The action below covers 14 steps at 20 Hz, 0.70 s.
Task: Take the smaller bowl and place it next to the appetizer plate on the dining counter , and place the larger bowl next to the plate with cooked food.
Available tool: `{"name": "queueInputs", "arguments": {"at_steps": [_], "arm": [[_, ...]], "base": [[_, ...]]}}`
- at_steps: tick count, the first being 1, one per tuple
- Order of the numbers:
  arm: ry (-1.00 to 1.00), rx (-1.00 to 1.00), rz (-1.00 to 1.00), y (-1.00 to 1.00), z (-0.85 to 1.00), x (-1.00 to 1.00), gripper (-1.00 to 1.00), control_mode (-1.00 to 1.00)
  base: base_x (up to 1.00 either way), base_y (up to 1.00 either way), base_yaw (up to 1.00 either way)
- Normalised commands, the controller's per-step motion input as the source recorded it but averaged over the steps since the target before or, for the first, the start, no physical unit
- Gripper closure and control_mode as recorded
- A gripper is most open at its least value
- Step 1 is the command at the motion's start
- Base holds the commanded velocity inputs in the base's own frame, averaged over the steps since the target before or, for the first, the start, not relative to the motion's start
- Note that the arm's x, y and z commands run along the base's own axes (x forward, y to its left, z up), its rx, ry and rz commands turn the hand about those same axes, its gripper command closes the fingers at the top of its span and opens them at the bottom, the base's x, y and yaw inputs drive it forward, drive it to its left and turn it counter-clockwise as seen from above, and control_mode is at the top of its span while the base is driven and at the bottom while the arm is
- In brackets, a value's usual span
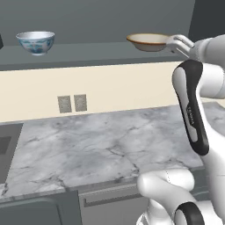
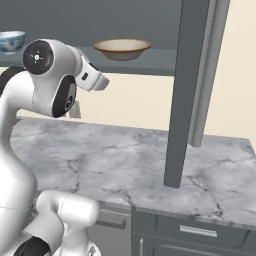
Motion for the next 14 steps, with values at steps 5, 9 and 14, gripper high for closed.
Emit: {"name": "queueInputs", "arguments": {"at_steps": [5, 9, 14], "arm": [[0.14, -0.03, 0.0, 0.0, 0.22, 0.4, -1.0, -1.0], [0.01, -0.05, 0.0, 0.0, 0.12, 0.37, -1.0, -1.0], [0.02, 0.0, -0.03, 0.0, -0.02, 0.5, -1.0, -1.0]], "base": [[0.0, 0.0, 0.0], [0.0, 0.0, 0.0], [0.0, 0.0, 0.0]]}}
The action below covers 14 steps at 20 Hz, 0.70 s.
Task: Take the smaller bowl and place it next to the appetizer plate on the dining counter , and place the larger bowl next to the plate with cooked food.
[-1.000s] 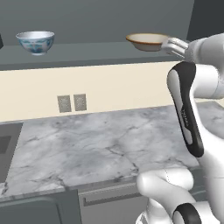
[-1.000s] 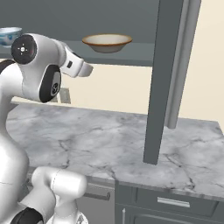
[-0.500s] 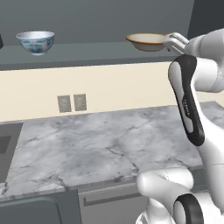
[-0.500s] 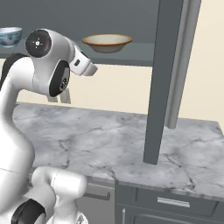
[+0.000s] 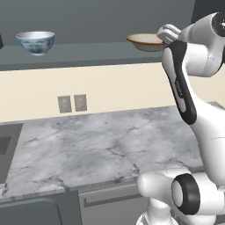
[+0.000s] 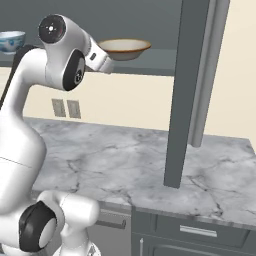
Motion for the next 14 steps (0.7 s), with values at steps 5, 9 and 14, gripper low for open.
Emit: {"name": "queueInputs", "arguments": {"at_steps": [5, 9, 14], "arm": [[0.0, 0.0, 0.0, -0.07, -0.08, 0.56, -1.0, -1.0], [0.02, 0.0, 0.0, -0.13, -0.01, 0.58, -1.0, -1.0], [0.02, 0.0, 0.0, -0.03, -0.05, 0.56, -1.0, -1.0]], "base": [[0.0, 0.0, 0.0], [0.0, 0.0, 0.0], [0.0, 0.0, 0.0]]}}
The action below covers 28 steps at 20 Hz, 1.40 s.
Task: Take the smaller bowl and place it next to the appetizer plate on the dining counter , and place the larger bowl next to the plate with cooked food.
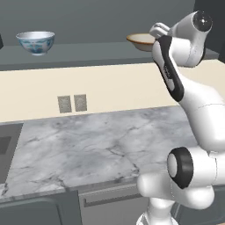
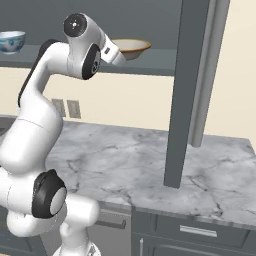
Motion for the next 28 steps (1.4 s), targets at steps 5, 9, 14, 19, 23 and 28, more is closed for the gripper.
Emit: {"name": "queueInputs", "arguments": {"at_steps": [5, 9, 14, 19, 23, 28], "arm": [[0.0, 0.0, 0.0, -0.08, -0.14, 0.51, -1.0, -1.0], [0.0, 0.0, 0.0, -0.08, -0.21, 0.51, -1.0, -1.0], [0.0, 0.0, 0.0, -0.05, -0.09, 0.57, -1.0, -1.0], [0.0, 0.0, 0.0, 0.0, 0.0, 0.59, -1.0, -1.0], [0.0, 0.0, 0.0, 0.0, 0.0, 0.42, 1.0, -1.0], [0.0, 0.0, 0.0, 0.0, -0.03, 0.01, 1.0, -1.0]], "base": [[0.0, 0.0, 0.0], [0.0, 0.0, 0.0], [0.0, 0.0, 0.0], [0.0, 0.0, 0.0], [0.0, 0.0, 0.0], [0.0, 0.0, 0.0]]}}
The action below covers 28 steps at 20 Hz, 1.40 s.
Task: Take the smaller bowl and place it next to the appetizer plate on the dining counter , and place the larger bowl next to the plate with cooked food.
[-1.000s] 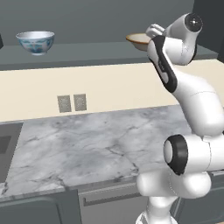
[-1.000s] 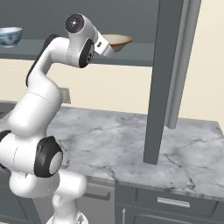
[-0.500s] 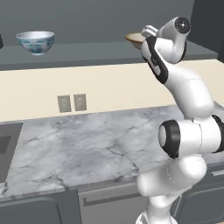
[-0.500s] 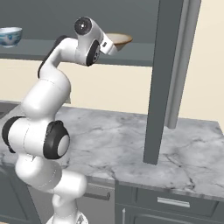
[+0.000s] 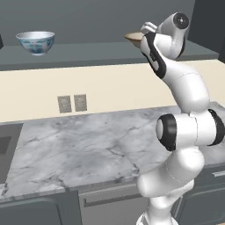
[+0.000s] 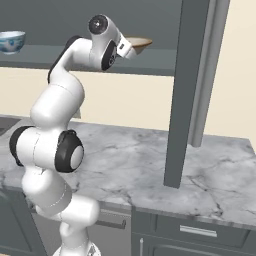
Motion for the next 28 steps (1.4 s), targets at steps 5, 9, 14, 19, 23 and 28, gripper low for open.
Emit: {"name": "queueInputs", "arguments": {"at_steps": [5, 9, 14, 19, 23, 28], "arm": [[0.0, 0.0, 0.13, 0.47, -0.1, -0.49, 1.0, -1.0], [-0.02, 0.0, 0.05, 0.39, 0.08, -0.63, 1.0, -1.0], [0.0, 0.11, 0.11, 0.32, 0.05, -0.99, 1.0, -1.0], [0.01, 0.23, 0.18, 0.08, 0.01, -1.0, 1.0, -1.0], [0.08, 0.01, 0.08, 0.22, 0.0, -1.0, 1.0, -1.0], [0.07, -0.06, 0.0, 0.09, 0.0, -0.99, 1.0, -1.0]], "base": [[0.0, 0.0, 0.0], [0.0, 0.0, 0.0], [0.0, 0.0, 0.0], [0.0, 0.0, 0.0], [0.0, 0.0, 0.0], [0.0, 0.0, 0.0]]}}
